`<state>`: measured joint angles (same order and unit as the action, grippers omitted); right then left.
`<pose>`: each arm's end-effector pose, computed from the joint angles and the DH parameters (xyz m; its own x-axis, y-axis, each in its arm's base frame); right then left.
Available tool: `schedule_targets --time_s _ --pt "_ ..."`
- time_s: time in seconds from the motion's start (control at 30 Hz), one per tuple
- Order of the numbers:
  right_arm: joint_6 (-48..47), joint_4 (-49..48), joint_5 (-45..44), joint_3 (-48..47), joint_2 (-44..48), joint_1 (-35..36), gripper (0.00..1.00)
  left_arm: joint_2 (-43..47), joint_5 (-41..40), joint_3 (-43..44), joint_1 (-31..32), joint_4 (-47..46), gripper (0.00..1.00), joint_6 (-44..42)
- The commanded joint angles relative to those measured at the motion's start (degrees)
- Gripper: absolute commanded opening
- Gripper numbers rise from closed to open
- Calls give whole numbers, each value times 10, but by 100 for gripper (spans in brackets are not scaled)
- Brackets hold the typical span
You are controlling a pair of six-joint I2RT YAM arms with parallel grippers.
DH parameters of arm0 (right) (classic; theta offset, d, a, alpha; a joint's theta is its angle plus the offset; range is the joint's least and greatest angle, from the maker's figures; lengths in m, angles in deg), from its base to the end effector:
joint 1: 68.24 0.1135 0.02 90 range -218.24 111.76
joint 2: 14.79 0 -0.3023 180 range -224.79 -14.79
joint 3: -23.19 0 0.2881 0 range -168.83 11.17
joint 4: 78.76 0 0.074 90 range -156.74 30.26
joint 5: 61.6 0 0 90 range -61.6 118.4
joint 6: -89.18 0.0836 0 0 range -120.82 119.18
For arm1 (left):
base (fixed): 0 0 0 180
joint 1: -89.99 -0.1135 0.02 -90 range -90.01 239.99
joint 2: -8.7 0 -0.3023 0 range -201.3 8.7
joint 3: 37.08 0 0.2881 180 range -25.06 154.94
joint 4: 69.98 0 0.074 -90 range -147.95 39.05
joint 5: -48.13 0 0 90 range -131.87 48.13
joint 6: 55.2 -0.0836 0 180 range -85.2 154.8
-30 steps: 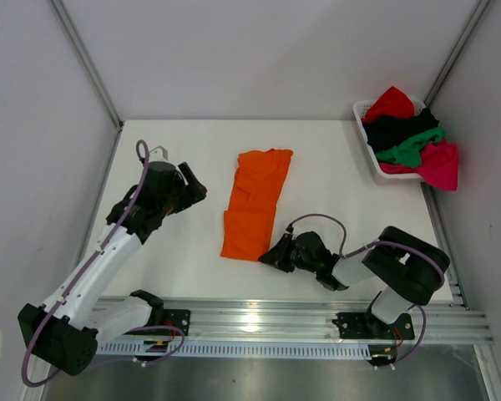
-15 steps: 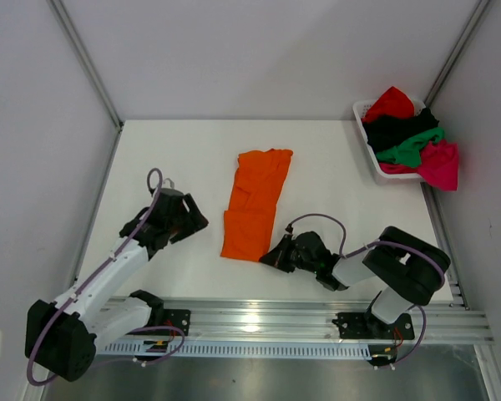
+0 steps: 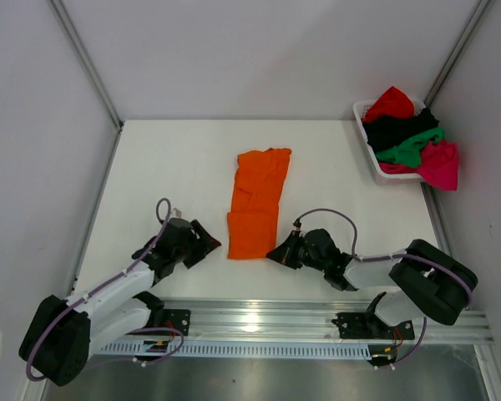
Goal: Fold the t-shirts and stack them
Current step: Fold the tshirt
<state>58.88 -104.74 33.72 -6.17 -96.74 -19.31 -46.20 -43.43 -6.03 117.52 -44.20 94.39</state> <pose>0.1868 0.2262 0.1136 -0.8436 0.3405 -0.4152 -0.1521 0.5901 0.7929 0.1888 -0.0958 0.1243 -0.7270 -0.5933 -0.3458 -0.3567 0.7565 -0.5481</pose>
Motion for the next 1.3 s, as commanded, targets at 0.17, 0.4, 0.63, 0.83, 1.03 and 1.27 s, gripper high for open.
schedule_targets --time_s 0.17,0.4,0.63,0.83,1.03,1.27 --pt "-13 13 -12 7 22 -6 0 19 11 -86 18 -203 73 74" --pt "-12 18 -12 6 25 -6 0 -39 9 -126 65 -360 74 123" --pt "-13 23 -15 3 30 -8 0 -201 84 -65 109 -413 72 145" --pt "-12 34 -22 7 43 -9 0 -235 92 -54 113 -413 72 146" --pt "-12 34 -20 7 43 -15 0 -222 82 -50 113 -401 19 129" --pt "-13 35 -20 7 47 -18 0 -230 88 -45 113 -401 1 124"
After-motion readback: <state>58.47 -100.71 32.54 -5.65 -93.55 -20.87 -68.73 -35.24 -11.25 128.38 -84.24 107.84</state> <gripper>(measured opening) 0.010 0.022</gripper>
